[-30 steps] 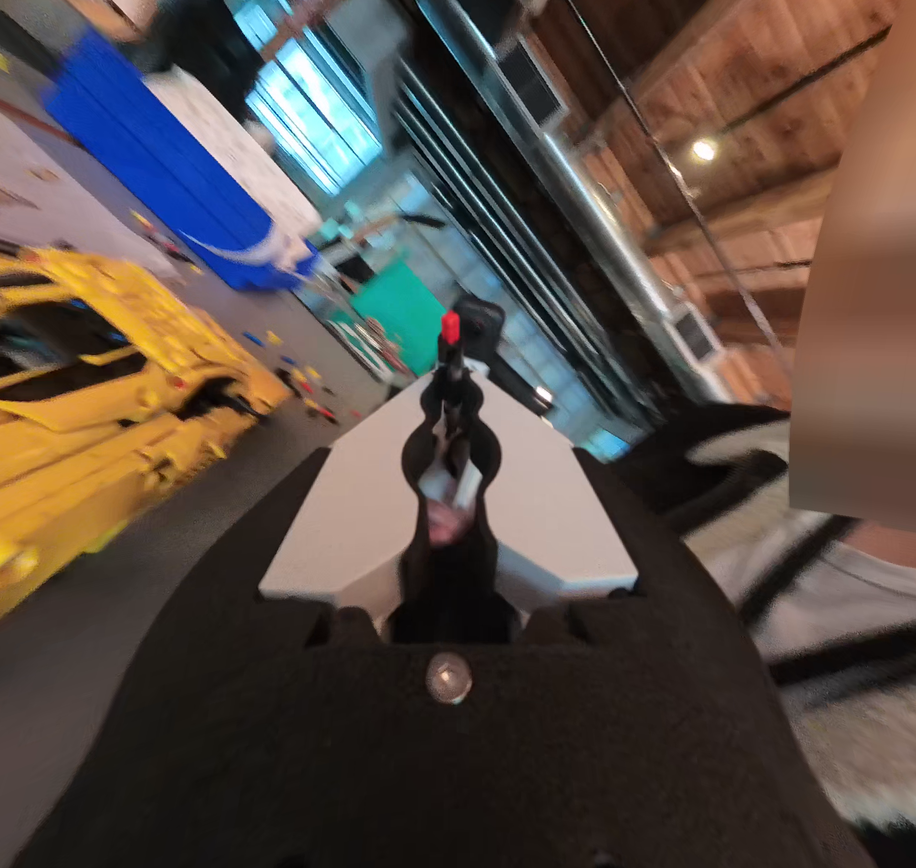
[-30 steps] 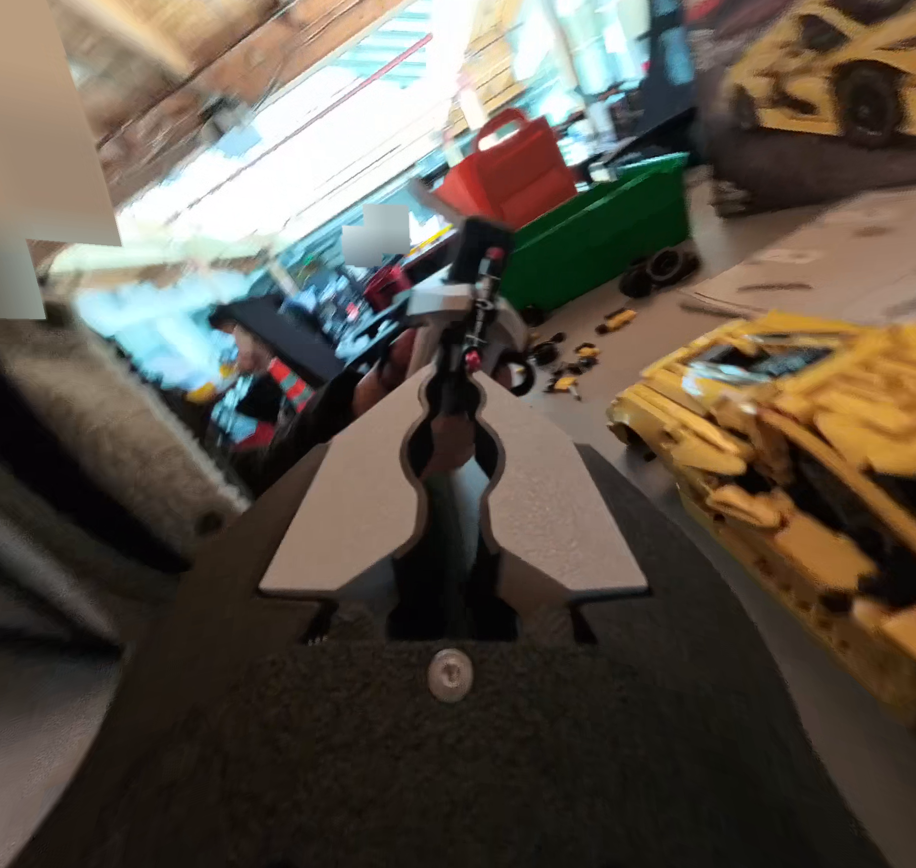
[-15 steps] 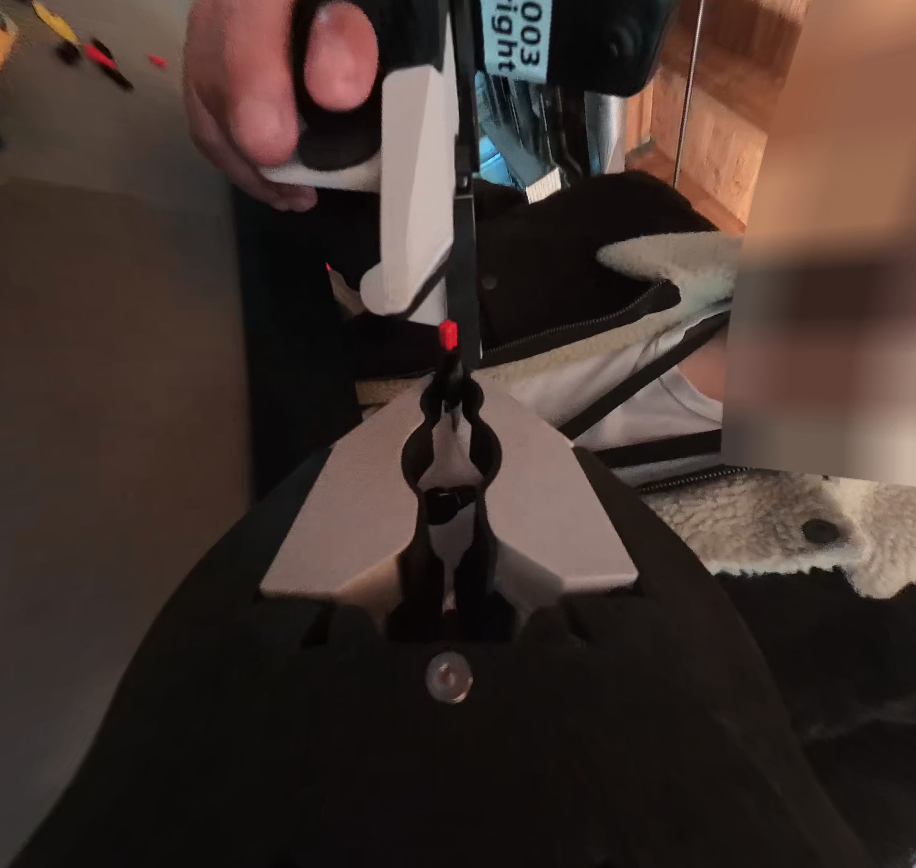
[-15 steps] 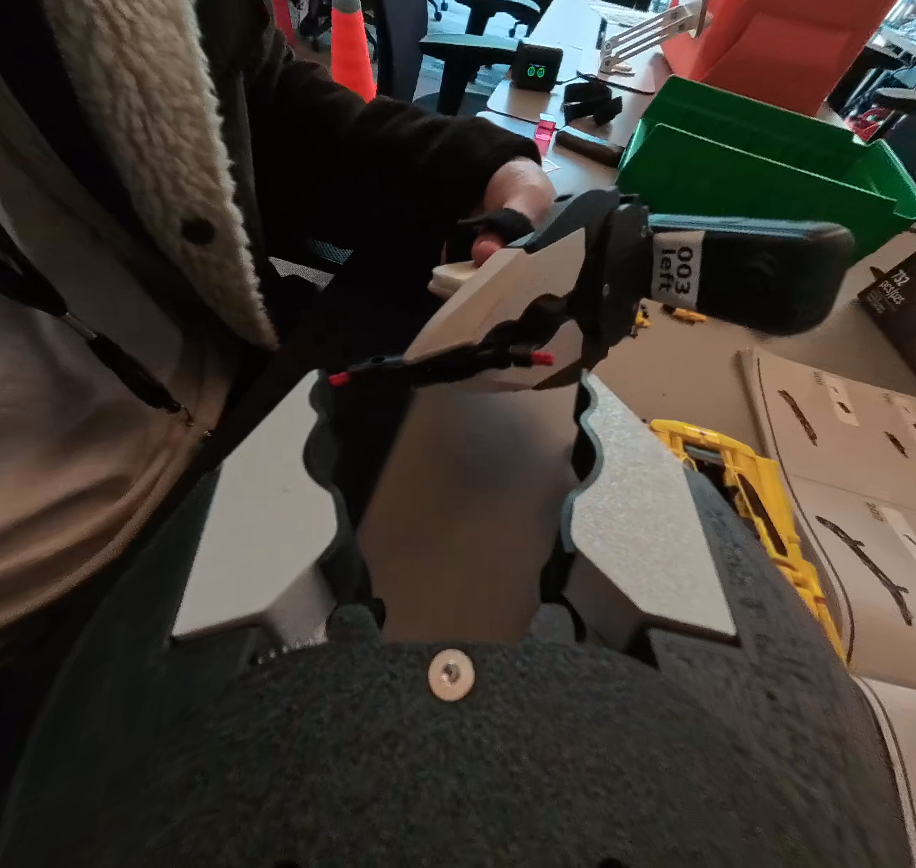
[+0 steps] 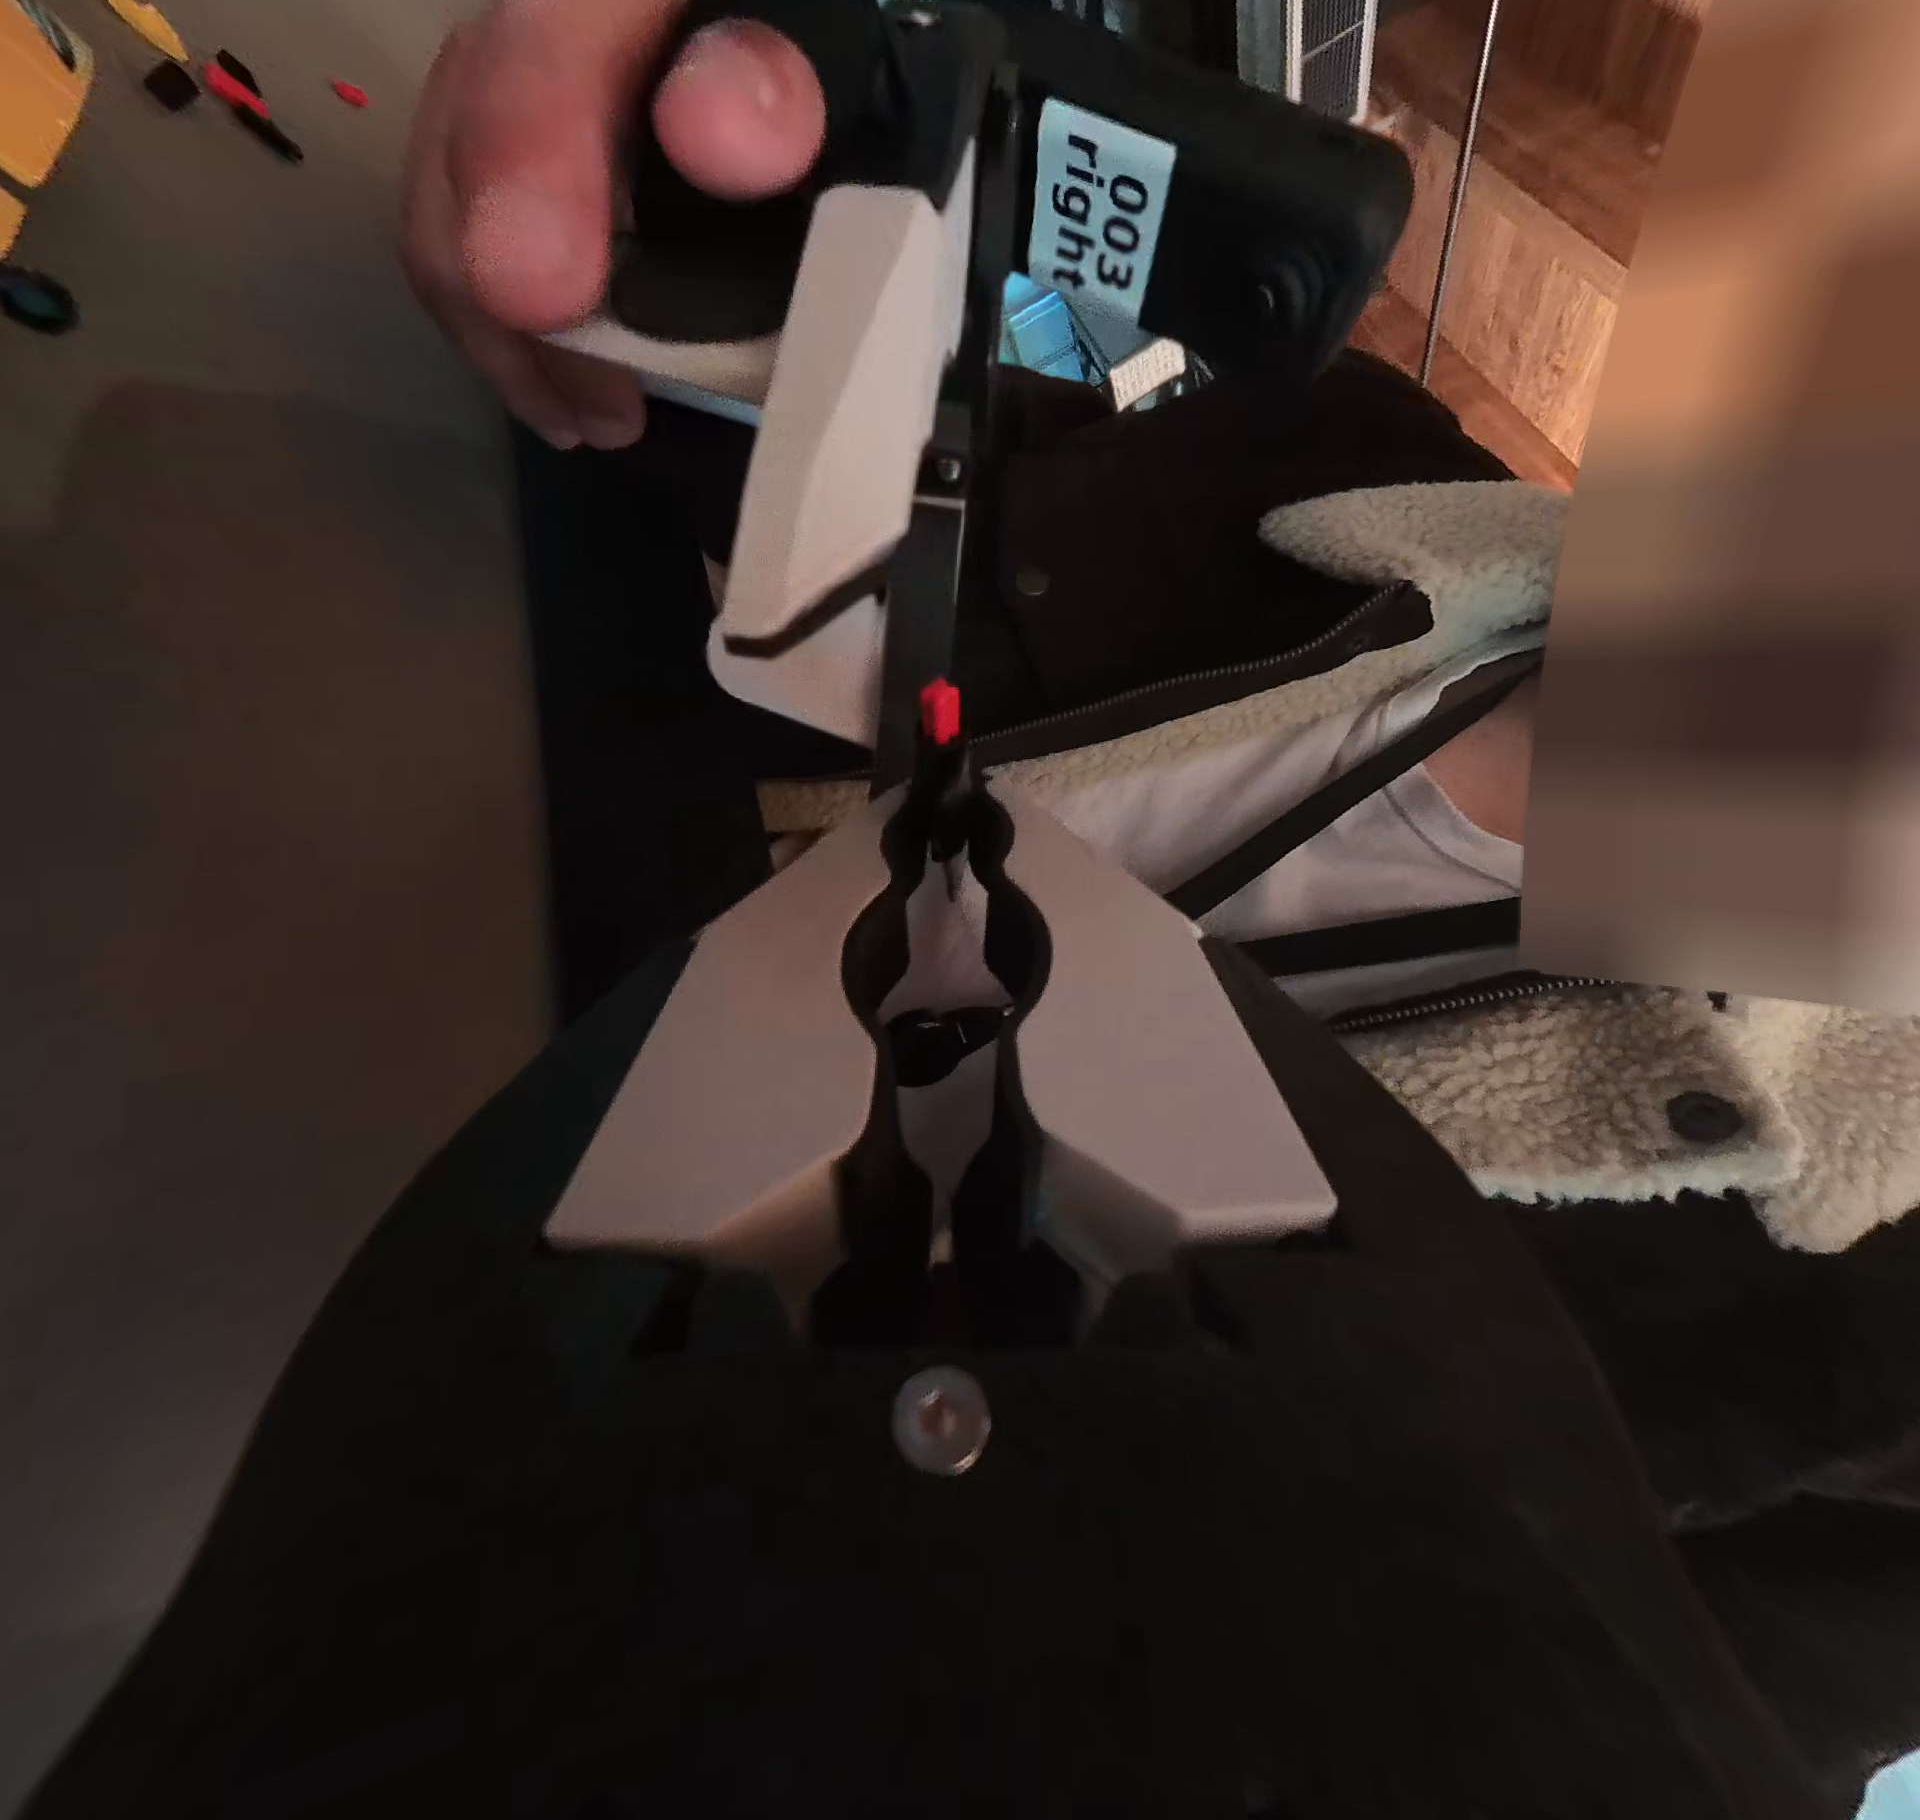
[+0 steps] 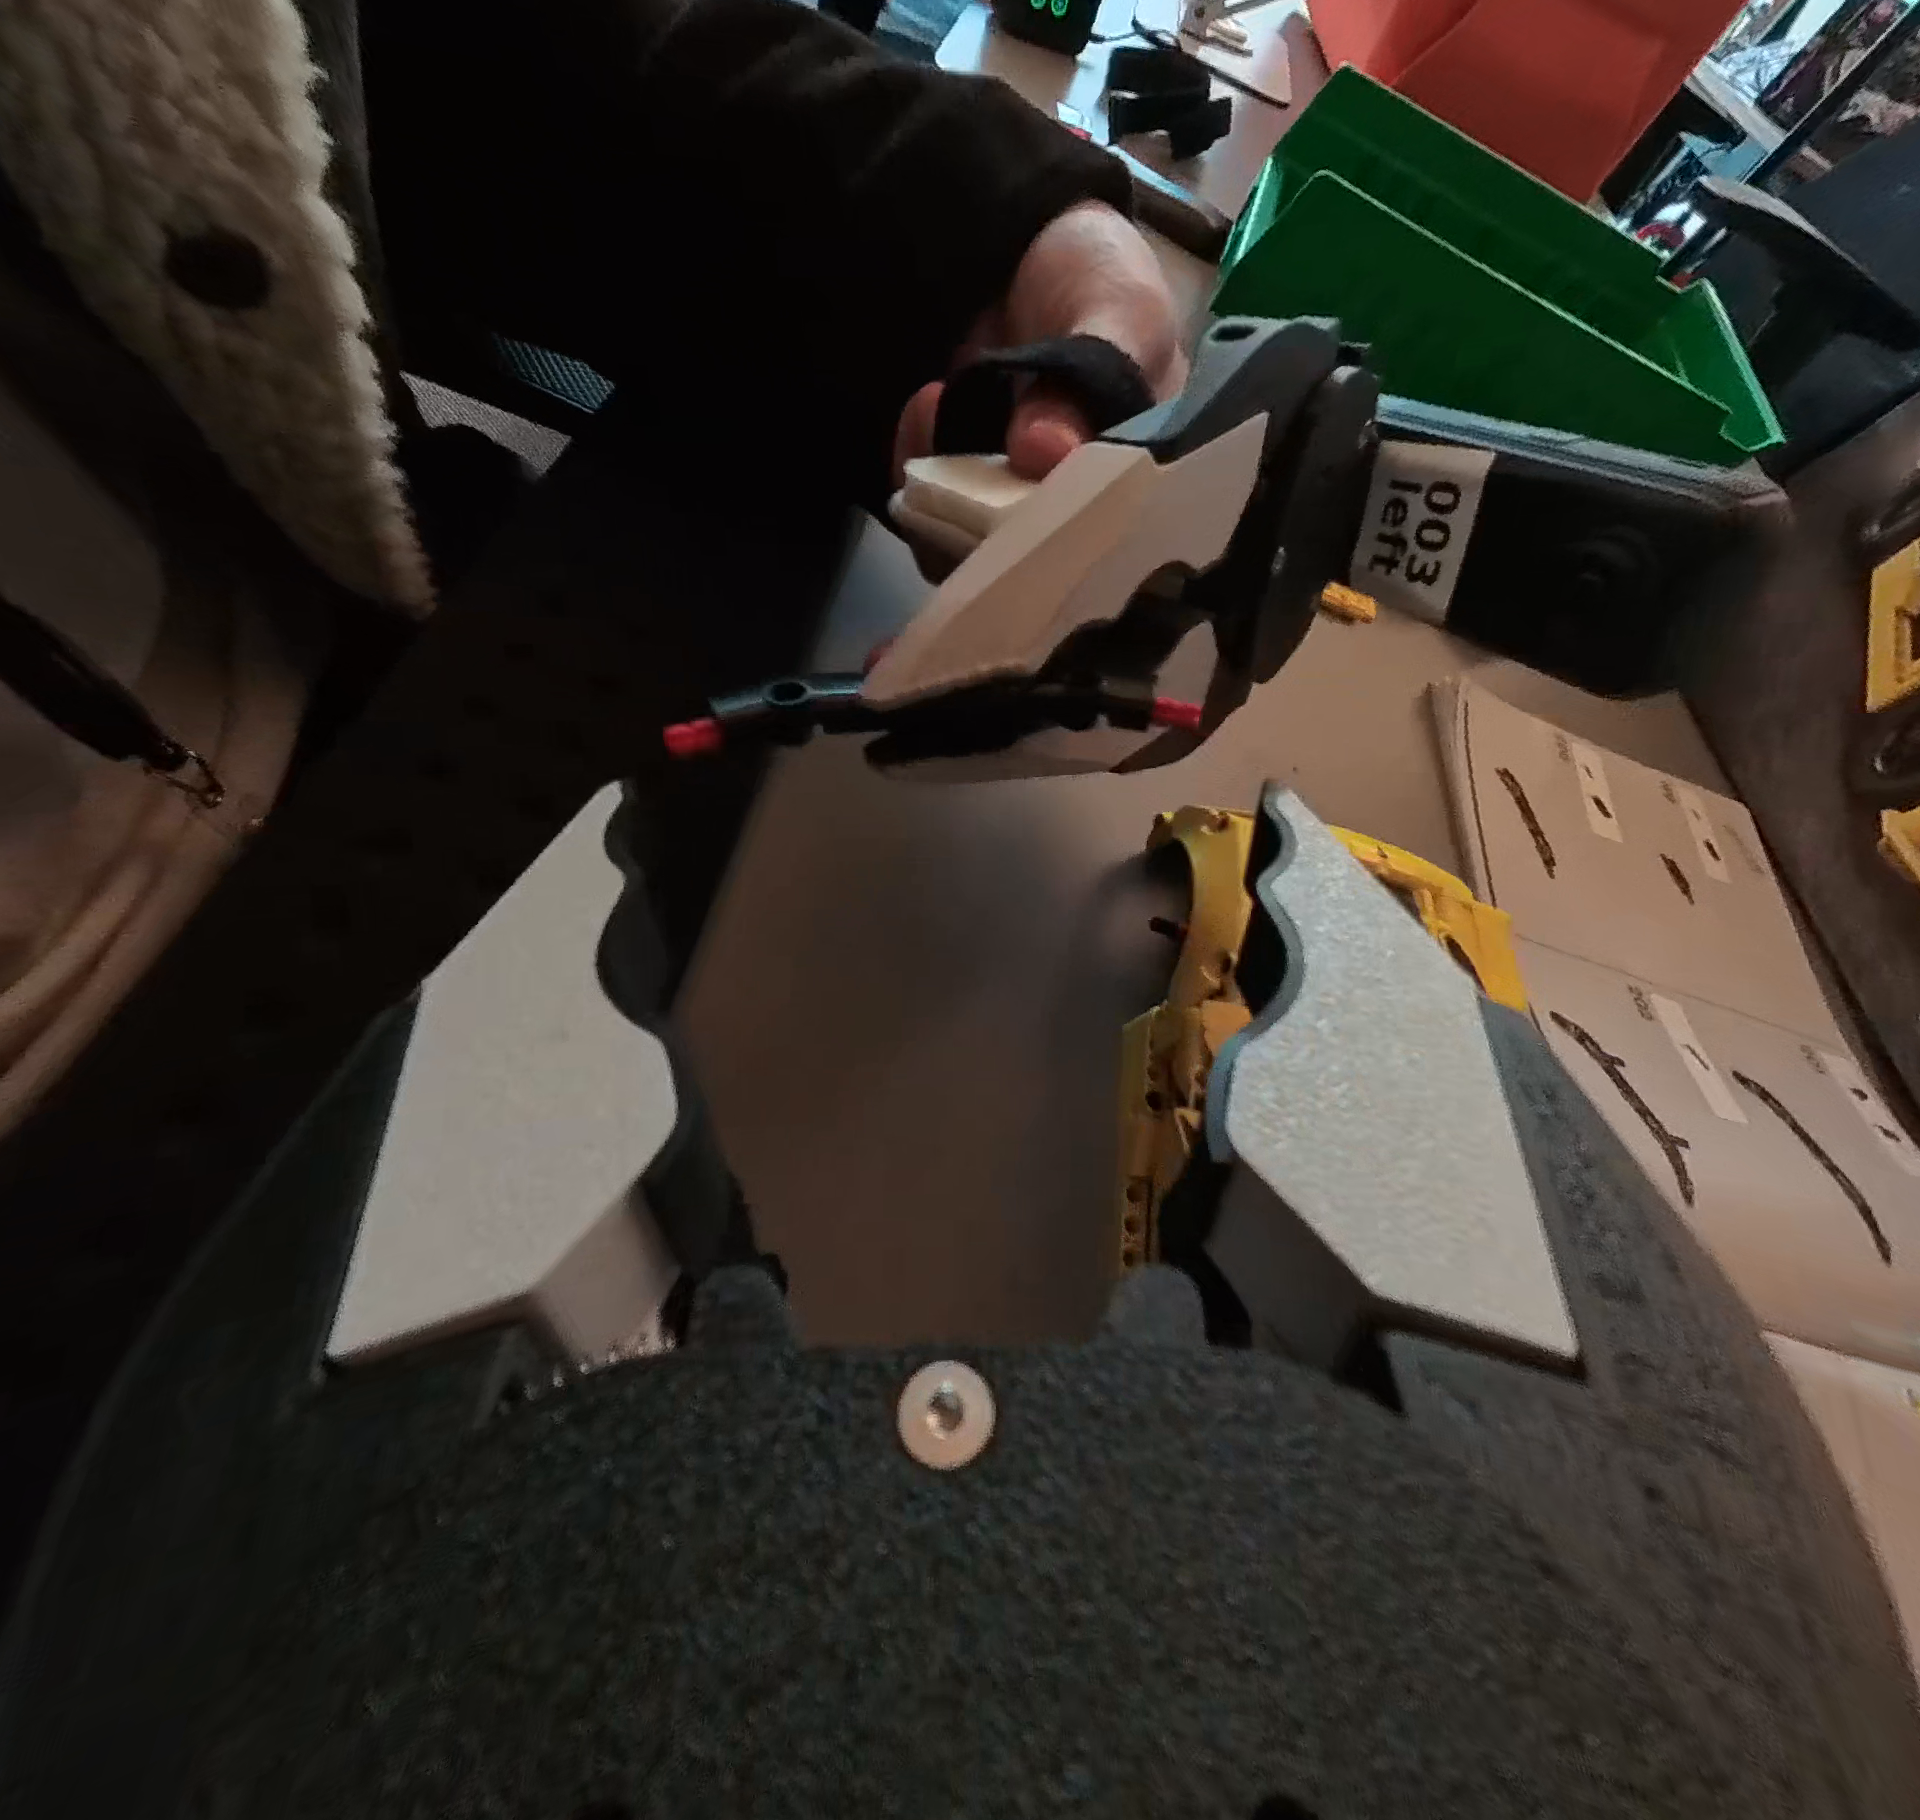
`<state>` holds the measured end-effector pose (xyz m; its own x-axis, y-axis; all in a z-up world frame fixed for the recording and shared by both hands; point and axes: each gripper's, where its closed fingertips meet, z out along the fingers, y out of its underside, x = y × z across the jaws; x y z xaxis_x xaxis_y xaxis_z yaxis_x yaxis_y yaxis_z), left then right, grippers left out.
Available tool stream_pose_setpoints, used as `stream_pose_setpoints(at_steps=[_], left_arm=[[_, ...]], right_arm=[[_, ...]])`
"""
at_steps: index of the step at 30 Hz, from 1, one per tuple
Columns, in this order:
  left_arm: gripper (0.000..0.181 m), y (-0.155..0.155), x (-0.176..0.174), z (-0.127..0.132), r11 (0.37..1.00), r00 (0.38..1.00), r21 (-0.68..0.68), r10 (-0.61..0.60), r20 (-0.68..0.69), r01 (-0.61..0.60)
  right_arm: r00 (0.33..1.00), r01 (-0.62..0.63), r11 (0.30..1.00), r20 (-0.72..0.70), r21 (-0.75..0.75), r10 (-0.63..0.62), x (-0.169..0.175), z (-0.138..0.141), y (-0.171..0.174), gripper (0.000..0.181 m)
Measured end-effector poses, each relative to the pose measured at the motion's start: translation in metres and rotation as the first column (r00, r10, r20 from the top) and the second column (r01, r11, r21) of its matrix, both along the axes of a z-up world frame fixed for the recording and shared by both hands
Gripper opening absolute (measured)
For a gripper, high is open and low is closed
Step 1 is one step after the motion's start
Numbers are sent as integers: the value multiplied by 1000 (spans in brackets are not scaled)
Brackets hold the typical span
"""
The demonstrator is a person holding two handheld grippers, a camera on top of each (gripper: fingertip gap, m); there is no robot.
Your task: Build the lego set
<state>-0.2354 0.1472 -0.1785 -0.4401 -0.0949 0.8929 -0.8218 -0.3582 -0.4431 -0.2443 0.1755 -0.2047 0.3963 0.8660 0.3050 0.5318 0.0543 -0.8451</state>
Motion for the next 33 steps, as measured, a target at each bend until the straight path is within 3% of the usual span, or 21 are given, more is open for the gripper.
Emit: stream_pose_setpoints(at_steps=[3,9,18,26,33], left_arm=[[7,-5,4,-4,1000,1000,12,-11,-18,11],[6,-4,10,-5,1000,1000,1,24,-11,-24],[8,24,28,-1,945,940,-29,326,99,-325],[7,25,28,-3,943,940,-68,330,89,-325],[7,31,30,-7,932,930,-46,362,65,-359]], right_arm=[[998,-47,999,-29,9,47,-13,3,-5,104],[1000,2,999,-23,39,-1,-11,-1,3,102],[984,177,976,-20,126,-175,10,3,27,102],[982,187,976,-1,108,-188,11,0,28,100],[975,206,977,-96,61,-200,11,-2,33,101]])
